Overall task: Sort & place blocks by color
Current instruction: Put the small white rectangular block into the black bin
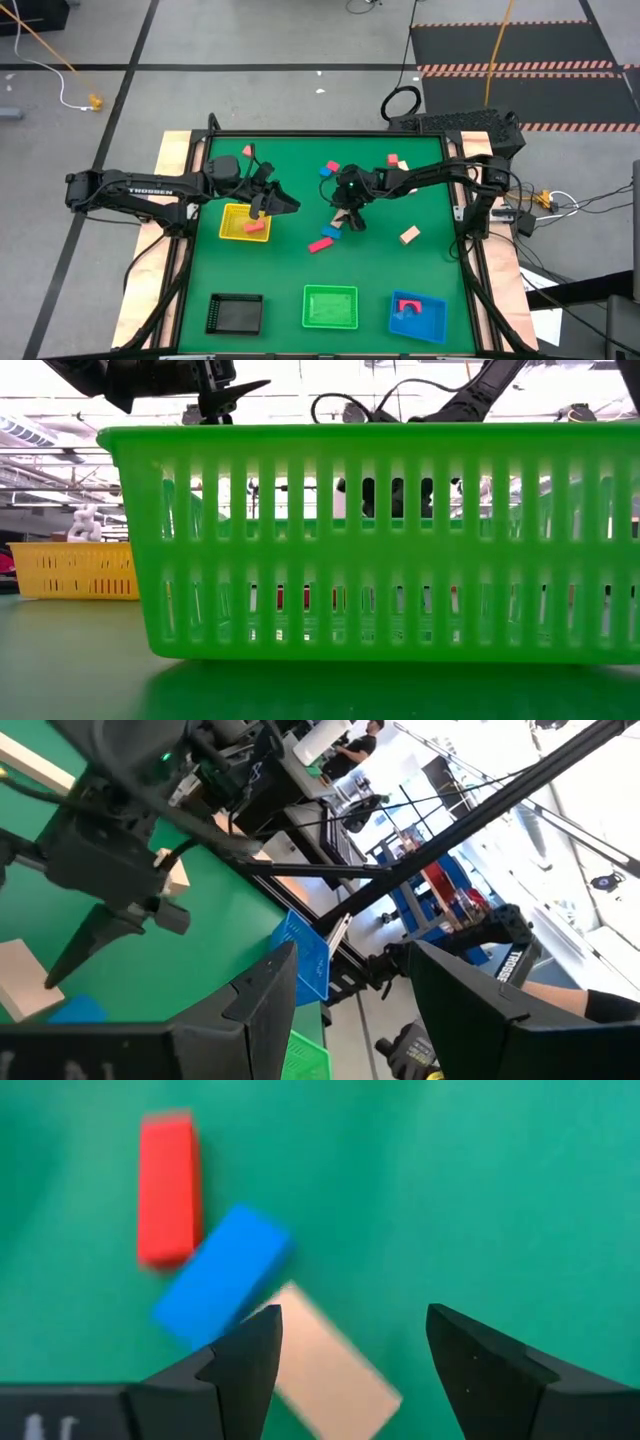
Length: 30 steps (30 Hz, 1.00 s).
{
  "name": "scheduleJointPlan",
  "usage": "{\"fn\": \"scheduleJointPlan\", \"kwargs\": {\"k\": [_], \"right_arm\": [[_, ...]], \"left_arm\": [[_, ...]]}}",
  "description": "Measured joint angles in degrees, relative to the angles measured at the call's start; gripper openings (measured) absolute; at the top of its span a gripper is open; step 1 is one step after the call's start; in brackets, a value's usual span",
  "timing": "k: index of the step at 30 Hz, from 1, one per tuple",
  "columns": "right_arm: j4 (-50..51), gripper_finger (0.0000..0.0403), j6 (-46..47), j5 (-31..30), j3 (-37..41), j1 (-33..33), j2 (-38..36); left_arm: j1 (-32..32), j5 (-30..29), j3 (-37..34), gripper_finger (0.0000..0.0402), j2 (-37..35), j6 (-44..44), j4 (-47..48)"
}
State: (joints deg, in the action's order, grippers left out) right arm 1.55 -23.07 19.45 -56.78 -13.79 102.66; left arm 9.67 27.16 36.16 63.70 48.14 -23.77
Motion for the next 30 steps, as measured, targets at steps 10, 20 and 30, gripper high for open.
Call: {"fn": "scheduleJointPlan", "kwargs": {"k": [10,20,30], "right_arm": [[3.32,0.024,-9.67,3.4,-0.12,-0.07,1.69],[1.98,0.024,1.1,2.93,-0.05,-0.55,1.05],[2.8,0.024,-8.28,3.25,-0.12,-0.33,-6.56]], "left_arm": [[0.0,0.01,0.0,0.0196,0.0,-0.44,0.05],[0.0,0.0,0.0,0.0196,0.01,-0.42,0.08],[0.0,0.0,0.0,0.0196,0.02,-0.43,0.2]]}}
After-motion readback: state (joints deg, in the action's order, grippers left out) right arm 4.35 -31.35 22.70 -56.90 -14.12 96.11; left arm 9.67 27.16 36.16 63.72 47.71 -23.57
